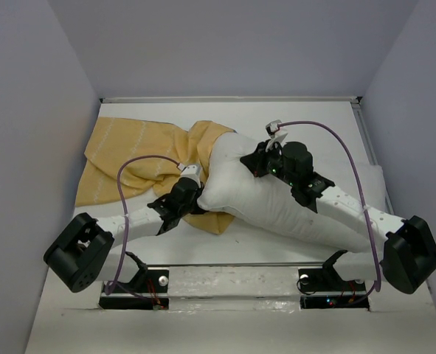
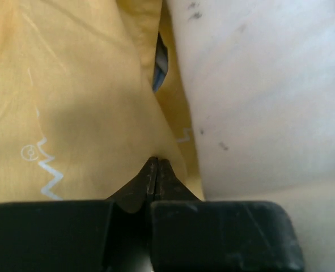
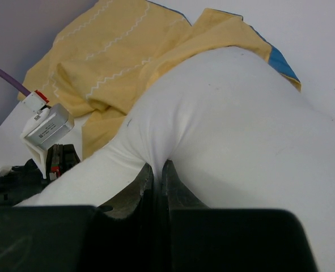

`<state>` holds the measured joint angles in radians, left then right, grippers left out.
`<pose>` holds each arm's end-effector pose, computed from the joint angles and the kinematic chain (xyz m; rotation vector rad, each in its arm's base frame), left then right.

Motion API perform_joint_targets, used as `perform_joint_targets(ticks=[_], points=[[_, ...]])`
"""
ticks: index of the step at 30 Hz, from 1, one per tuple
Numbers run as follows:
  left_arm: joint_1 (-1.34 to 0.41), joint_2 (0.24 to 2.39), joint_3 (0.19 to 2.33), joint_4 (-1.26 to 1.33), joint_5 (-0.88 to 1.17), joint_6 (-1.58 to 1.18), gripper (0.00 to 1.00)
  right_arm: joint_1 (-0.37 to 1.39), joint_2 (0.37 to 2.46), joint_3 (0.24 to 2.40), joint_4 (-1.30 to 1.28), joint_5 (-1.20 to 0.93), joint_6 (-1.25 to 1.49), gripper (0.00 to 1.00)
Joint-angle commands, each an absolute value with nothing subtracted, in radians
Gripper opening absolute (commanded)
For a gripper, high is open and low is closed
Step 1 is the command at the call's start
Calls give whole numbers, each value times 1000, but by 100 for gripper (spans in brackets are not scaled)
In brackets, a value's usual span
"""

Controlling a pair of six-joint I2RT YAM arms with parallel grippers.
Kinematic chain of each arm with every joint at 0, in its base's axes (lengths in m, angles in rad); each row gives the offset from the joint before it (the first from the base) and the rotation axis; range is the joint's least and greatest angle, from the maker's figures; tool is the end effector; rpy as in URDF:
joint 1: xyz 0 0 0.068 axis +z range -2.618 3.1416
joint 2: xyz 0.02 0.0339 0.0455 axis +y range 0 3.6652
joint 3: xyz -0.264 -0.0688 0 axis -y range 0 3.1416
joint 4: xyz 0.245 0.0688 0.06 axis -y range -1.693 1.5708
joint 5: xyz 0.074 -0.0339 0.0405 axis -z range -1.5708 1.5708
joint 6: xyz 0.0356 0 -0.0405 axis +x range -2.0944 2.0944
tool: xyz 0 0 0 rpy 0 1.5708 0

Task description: Put the pillow into the pillowcase

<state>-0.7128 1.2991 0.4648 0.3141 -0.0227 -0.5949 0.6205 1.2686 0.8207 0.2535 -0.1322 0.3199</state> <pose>0.1921 -0.1650 0.1721 0.1144 2.1815 -0.7505 0.2377 0.1756 0.2924 -0.3726 1.7950 0.7900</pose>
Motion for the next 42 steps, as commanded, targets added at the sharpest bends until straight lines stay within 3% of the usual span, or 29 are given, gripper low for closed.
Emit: perform_joint_targets(ticks=[1,9,10,11,13,14,26,28,29,31,32,34,41,42], points=[[-721,1292,508,403,-57,-589,0,618,1229,822,383,-161,347,0],[-721,1118,446,431,-15,-575,2,618,1193,796,373,-133,331,0],[-721,1105,445,423,18,-572,14,618,1192,798,368,-135,331,0],[-721,1109,446,414,32,-568,49,618,1195,804,368,-137,331,0],[-723,1152,449,405,41,-566,68,618,1197,807,368,-137,334,0],[-723,1172,449,405,35,-568,68,618,1200,808,368,-138,339,0],[-724,1362,514,469,-68,-561,61,618,1216,810,374,-160,344,0],[-724,1388,515,479,-78,-557,47,618,1221,808,385,-163,350,0],[-724,1393,514,480,-89,-552,32,618,1223,807,387,-164,351,0],[-724,1391,496,486,-109,-552,19,618,1223,804,391,-166,351,0],[-724,1382,489,488,-118,-554,7,618,1221,802,391,-164,351,0],[-724,1356,466,488,-123,-552,0,618,1220,799,391,-163,350,0],[-724,1261,440,457,-126,-548,0,618,1218,793,402,-179,359,0],[-724,1267,445,456,-115,-548,11,618,1216,792,402,-178,359,0]])
